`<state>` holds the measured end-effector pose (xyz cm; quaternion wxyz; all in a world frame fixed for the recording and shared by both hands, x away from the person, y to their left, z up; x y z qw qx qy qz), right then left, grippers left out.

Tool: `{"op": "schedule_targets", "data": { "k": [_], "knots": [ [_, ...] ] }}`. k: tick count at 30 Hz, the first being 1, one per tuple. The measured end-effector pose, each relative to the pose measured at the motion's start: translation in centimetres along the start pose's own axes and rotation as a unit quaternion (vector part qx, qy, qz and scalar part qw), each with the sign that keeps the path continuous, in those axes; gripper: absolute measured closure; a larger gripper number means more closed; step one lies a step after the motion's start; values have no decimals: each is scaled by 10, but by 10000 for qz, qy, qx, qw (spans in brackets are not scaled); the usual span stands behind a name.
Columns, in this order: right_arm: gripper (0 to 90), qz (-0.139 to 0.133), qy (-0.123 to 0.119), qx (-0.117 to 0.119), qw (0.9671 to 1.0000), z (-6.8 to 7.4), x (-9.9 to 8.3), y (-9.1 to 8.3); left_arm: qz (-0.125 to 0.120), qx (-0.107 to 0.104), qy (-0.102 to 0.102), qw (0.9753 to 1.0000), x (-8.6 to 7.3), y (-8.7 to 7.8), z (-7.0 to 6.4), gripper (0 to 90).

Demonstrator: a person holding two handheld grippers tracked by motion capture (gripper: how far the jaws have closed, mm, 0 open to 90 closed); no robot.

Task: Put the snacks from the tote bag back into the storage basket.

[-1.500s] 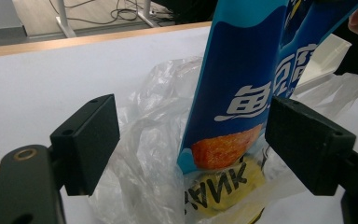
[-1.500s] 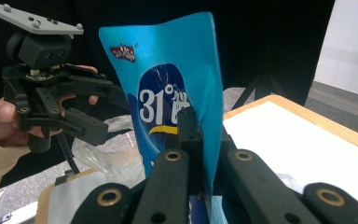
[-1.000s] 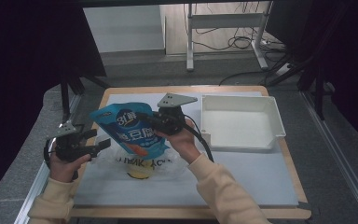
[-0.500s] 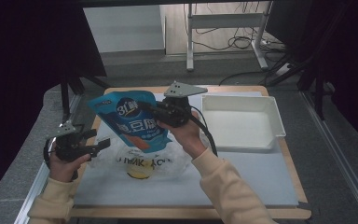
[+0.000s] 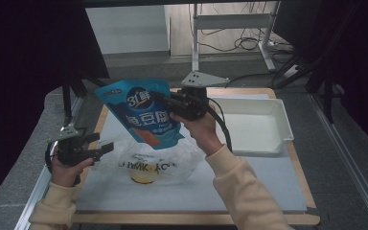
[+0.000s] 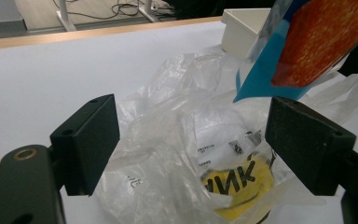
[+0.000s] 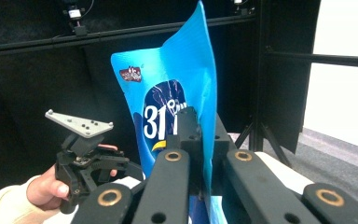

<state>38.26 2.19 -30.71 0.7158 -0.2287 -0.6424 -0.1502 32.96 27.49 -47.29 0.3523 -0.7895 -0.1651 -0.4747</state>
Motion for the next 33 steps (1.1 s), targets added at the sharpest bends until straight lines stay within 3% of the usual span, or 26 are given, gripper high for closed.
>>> {"op": "schedule_targets", "data": {
  "k": [17,33],
  "knots": [
    [887,-64,44,-285,9996,-36,10,-26,2,22,-15,10000,0,1,2,181],
    [888,-172,63,-516,9985,-61,15,-42,-15,6,-43,10000,0,0,2,181]
  ]
}}
Point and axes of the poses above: each handheld gripper's, and its own axes: y roughly forward along the jaws, x roughly out of its top, z roughly to its left, the point moved 7 cm from there along y, roughly forward along the jaws, and after that the axes turned 8 degrees about -x, right-handed, at the moved point
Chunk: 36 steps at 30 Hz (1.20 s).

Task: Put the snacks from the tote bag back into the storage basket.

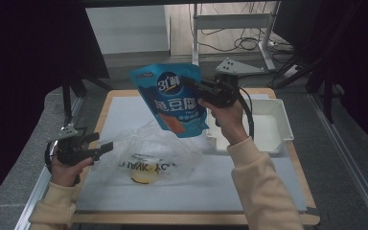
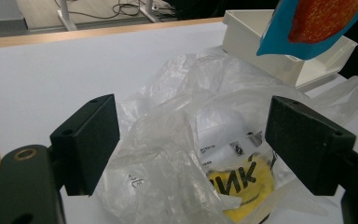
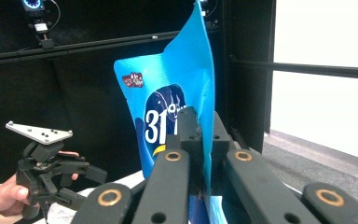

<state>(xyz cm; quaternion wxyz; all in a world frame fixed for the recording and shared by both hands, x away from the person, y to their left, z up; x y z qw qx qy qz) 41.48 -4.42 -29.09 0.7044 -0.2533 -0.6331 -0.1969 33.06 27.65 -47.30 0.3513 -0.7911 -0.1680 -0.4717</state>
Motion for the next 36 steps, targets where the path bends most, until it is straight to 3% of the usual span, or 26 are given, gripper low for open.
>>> {"op": "schedule_targets", "data": {
  "k": [22,36],
  "knots": [
    [887,-75,32,-458,9989,-40,2,-22,24,3,4,10000,0,1,0,181],
    [887,-106,59,-664,9977,-56,2,-29,33,5,14,10000,0,1,0,181]
  ]
}}
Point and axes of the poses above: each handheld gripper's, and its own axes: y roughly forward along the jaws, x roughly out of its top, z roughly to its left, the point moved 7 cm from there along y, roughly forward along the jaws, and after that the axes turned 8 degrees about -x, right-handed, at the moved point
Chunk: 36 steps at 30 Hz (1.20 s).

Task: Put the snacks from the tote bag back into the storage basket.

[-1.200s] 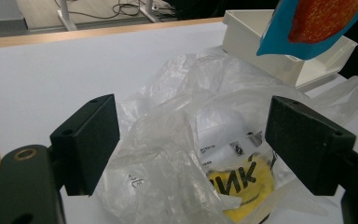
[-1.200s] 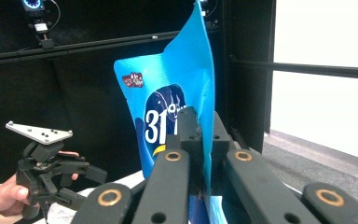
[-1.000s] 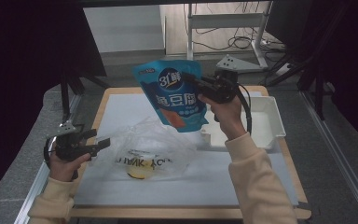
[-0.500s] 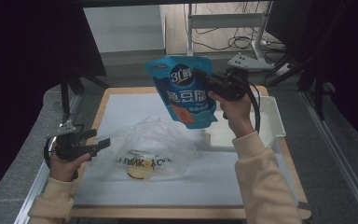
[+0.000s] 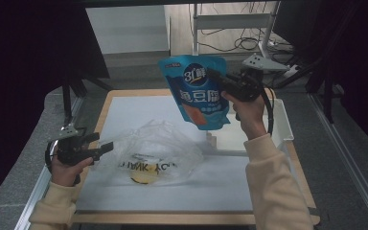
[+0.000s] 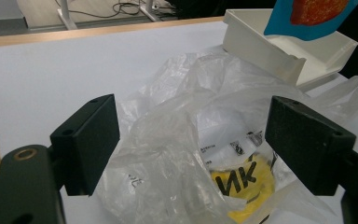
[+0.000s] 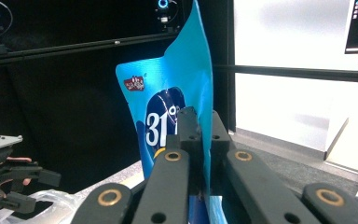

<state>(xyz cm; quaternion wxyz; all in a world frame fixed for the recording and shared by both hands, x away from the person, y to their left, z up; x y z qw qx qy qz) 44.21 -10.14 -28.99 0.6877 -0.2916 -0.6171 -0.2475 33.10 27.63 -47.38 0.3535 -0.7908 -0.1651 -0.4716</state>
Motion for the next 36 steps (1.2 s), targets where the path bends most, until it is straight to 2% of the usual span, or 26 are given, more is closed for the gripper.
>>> {"op": "schedule_targets", "data": {
  "k": [14,36],
  "knots": [
    [887,-66,11,-296,9995,-26,7,-14,-1,1,-4,10000,0,0,-1,181],
    [887,-95,98,-723,9973,-63,4,-38,54,9,-4,10000,-1,3,0,181]
  ]
}}
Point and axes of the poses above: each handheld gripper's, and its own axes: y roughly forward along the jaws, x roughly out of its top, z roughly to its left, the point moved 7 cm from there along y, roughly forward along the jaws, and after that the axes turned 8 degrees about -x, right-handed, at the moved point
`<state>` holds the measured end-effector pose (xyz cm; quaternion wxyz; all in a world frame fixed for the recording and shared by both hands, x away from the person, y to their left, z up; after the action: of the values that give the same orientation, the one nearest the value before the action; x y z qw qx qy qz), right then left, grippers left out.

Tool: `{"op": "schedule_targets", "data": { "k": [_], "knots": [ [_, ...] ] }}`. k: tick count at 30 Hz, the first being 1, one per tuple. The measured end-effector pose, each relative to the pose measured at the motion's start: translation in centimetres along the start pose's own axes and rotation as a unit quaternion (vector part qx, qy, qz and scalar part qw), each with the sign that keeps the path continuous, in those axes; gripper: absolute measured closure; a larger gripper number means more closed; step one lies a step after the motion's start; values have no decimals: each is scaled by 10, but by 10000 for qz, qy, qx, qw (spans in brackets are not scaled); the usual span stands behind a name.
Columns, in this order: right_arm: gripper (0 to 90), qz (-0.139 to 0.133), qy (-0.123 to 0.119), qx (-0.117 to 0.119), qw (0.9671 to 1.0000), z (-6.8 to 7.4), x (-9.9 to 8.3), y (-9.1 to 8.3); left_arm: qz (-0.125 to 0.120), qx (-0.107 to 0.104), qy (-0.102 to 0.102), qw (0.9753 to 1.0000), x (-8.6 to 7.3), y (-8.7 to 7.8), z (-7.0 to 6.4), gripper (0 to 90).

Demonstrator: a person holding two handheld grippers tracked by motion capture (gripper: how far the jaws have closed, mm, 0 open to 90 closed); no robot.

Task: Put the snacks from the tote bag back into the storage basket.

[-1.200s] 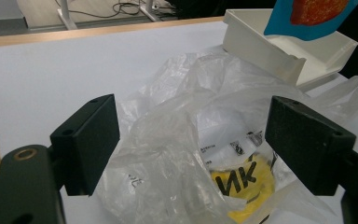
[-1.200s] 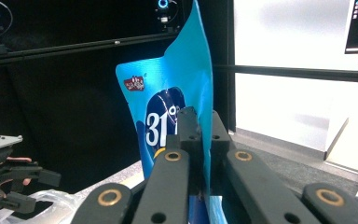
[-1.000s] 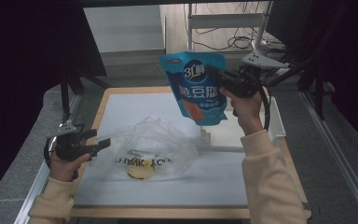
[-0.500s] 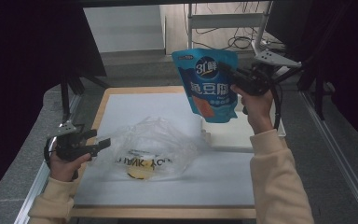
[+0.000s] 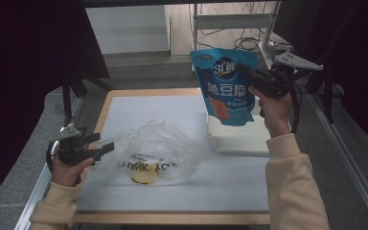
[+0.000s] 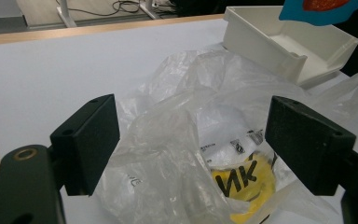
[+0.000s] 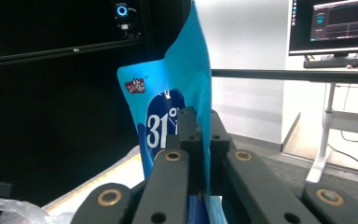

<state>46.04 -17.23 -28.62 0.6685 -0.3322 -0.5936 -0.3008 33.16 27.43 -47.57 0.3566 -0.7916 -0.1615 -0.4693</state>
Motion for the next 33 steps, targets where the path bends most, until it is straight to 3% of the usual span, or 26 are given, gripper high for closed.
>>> {"op": "schedule_targets", "data": {
  "k": [12,33],
  "knots": [
    [887,113,-67,-231,9996,-18,-8,3,16,-4,-17,10000,-1,1,0,182],
    [887,233,164,-275,9992,-41,-37,22,20,26,-31,10000,-1,1,2,182]
  ]
}}
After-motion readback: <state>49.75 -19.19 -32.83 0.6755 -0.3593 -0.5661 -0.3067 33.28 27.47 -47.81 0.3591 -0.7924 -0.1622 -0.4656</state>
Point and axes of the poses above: each handheld gripper's, and its own axes: y roughly forward along the jaws, x roughly out of its top, z roughly to its left, the point moved 7 cm from there along y, roughly forward along the jaws, and after that the axes turned 8 degrees about -x, right-handed, at the moved point
